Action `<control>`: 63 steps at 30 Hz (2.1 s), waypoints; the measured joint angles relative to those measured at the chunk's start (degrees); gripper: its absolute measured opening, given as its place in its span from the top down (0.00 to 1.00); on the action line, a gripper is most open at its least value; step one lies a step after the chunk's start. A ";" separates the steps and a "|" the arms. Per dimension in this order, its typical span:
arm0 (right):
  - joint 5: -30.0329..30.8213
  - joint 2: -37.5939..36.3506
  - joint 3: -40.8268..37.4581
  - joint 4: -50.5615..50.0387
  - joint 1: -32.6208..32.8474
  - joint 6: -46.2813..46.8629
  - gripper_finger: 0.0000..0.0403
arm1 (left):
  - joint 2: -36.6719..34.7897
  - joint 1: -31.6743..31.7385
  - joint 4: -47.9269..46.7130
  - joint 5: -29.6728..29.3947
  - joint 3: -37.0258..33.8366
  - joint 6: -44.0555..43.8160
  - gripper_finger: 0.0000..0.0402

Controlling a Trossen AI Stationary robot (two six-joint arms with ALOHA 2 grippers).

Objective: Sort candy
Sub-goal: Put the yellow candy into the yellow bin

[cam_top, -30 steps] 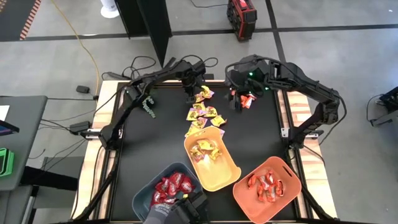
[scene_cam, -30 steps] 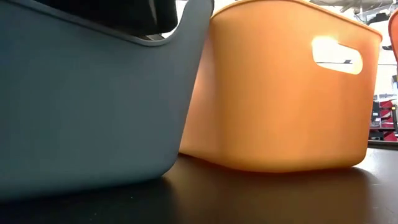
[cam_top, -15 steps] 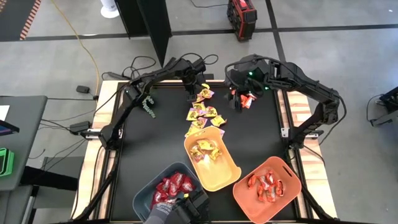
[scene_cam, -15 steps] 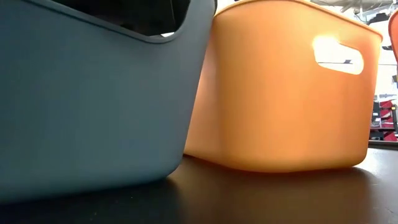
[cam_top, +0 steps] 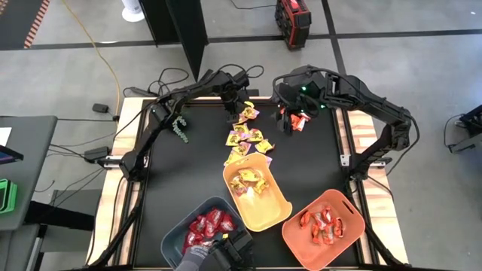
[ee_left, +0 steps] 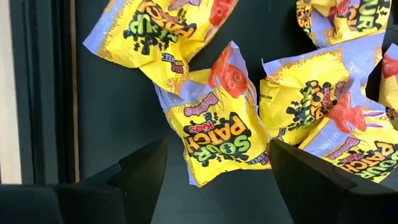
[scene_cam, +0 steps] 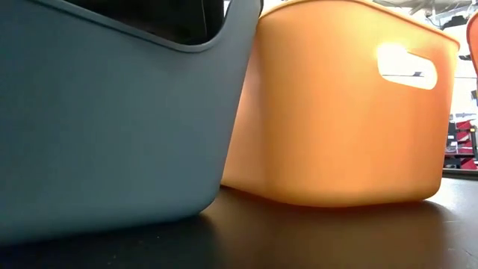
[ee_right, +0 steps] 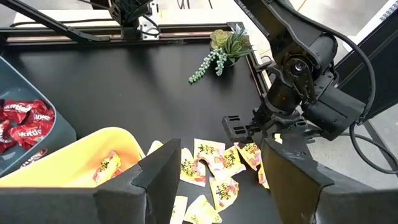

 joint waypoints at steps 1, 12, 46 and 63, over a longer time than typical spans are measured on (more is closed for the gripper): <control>0.00 0.00 0.00 0.02 0.00 0.14 0.41 | 0.00 0.00 0.24 0.00 0.00 -0.18 0.34; -0.02 0.00 -0.02 0.04 0.00 1.57 0.41 | 0.00 0.00 1.08 -1.15 0.00 -0.80 0.47; -0.02 0.02 -0.02 -0.42 0.09 1.96 0.41 | -4.70 5.38 3.85 -3.62 -0.10 -19.93 0.40; -0.04 0.02 -0.02 0.88 2.04 0.32 0.41 | -0.40 1.20 0.92 -0.06 0.05 -25.94 0.09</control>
